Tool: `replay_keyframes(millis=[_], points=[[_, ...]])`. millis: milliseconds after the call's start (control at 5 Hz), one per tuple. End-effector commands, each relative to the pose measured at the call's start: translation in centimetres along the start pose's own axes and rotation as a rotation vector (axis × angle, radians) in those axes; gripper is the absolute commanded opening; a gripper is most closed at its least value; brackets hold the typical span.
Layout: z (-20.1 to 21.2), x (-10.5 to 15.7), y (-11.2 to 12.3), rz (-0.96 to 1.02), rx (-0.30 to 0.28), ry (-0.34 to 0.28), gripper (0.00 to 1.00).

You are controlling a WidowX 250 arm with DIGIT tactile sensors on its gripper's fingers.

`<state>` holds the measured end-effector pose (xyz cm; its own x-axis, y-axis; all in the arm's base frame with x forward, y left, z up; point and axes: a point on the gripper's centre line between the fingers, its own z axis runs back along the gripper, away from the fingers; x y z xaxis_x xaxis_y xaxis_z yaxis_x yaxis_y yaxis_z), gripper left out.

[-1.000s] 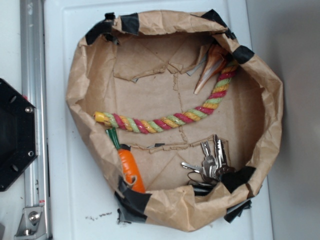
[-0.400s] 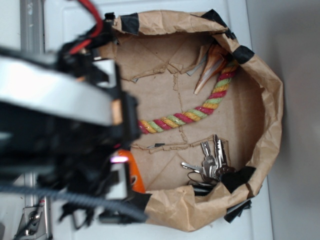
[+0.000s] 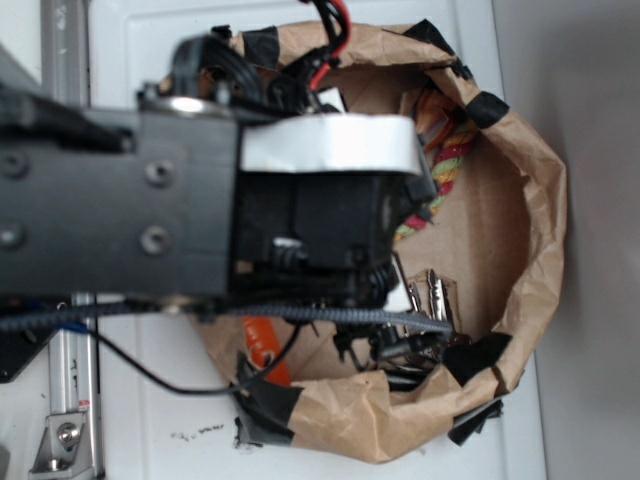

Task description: Grab the multicolored rope.

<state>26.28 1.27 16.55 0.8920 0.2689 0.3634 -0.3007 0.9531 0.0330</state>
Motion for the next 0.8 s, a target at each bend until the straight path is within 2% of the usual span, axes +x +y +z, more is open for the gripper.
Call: replay_keyframes(millis=[0,200,400,600], points=[[1.1,1.2,1.0,0.023,-0.005,-0.038,1.00],[1.1,1.2,1.0,0.023,-0.005,-0.038,1.00],[-4.6,1.7,0.3,0.189,0.098,0.106,1.00],[-9.2,0.4,0.2,0.292,0.044,0.110,1.00]])
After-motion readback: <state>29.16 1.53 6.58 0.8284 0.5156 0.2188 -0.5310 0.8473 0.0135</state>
